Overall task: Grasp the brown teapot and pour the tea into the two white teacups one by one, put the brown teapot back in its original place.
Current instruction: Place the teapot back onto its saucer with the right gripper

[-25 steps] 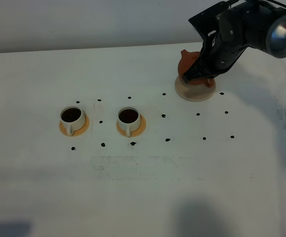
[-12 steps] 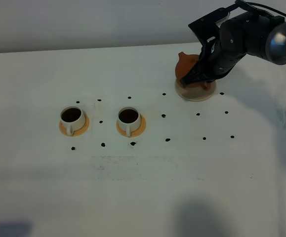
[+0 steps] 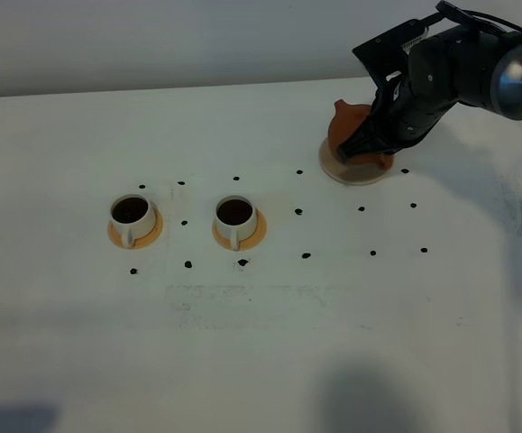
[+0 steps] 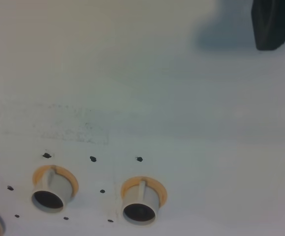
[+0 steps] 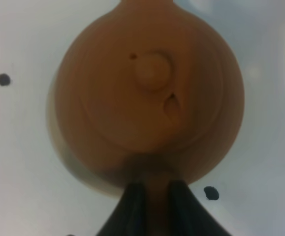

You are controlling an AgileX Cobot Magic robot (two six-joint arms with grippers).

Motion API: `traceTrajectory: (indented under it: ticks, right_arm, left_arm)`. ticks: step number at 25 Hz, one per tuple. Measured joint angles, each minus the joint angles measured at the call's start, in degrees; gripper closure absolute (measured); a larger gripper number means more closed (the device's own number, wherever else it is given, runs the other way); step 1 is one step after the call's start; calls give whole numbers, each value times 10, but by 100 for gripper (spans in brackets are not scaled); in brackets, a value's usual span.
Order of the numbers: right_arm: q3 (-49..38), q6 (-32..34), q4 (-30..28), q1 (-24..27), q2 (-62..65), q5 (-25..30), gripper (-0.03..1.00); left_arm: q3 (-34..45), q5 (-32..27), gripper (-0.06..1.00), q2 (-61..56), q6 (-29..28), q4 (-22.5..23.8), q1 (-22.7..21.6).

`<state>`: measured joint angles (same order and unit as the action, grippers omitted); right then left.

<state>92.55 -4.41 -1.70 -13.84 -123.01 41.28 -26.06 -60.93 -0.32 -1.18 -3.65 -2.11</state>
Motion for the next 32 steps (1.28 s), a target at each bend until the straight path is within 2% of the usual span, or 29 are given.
traceTrajectory:
  ticks: [17,21,26,29,32]
  right_arm:
    - [0,0,9,1,-15,1,86]
    - [0,1,9,1,-16,0,76]
    - [0,6,13,1,-16,-1,56]
    - [0,12,13,1,-16,6,50]
    - [0,17,11,1,-10,17,49]
  left_arm:
    - [0,0,62,0,0,0,0]
    - [0,0,62,0,0,0,0]
    - [0,0,62,0,0,0,0]
    - [0,0,62,0,0,0,0]
    - [0,0,62,0,-1,0,0]
